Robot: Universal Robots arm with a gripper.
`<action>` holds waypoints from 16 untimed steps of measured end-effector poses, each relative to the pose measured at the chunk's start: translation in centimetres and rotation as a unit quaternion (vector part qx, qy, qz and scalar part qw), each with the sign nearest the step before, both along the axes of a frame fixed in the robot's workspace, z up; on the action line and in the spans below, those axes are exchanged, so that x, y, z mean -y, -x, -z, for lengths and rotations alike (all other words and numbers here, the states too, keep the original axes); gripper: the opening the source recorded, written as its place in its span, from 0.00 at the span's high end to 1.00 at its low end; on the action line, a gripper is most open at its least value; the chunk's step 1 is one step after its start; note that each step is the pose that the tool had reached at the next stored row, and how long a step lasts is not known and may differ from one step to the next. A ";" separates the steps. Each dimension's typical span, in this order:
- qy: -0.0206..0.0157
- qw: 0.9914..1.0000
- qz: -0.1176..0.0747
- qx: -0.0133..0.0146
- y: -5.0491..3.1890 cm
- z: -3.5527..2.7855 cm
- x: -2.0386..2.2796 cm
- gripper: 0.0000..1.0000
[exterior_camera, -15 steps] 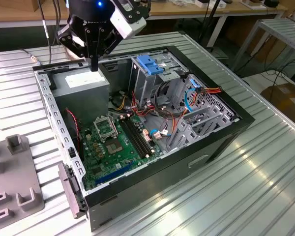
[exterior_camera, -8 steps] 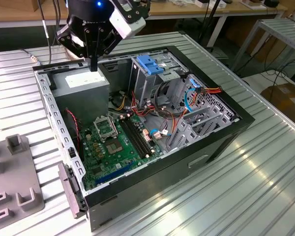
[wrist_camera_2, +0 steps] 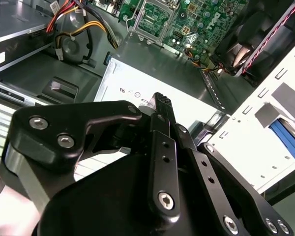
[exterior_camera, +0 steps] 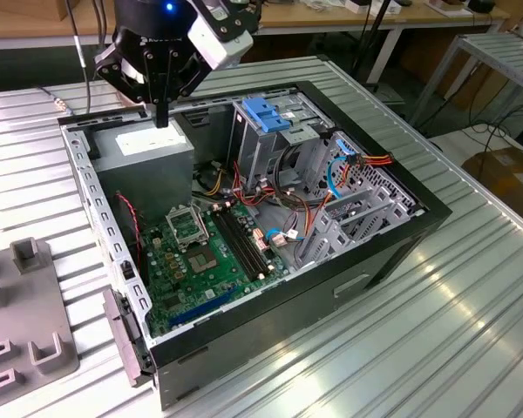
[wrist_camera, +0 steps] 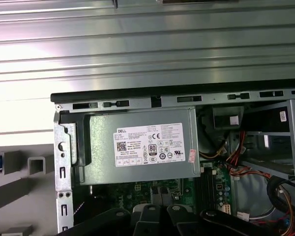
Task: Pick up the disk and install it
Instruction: 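Reach for the disk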
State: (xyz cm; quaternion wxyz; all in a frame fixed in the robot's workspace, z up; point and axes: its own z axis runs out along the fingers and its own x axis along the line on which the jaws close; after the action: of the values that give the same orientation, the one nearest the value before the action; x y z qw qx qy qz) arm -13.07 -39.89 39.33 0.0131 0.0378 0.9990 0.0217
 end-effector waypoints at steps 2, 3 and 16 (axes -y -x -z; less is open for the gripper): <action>0.000 1.000 0.000 0.000 0.11 0.00 0.00 0.90; 0.000 1.000 0.000 0.000 0.15 0.00 0.00 0.90; 0.000 1.000 0.000 0.000 0.94 0.00 0.00 0.90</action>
State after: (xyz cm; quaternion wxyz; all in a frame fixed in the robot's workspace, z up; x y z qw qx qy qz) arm -14.01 -39.89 39.33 0.0131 0.0379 0.9990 0.0217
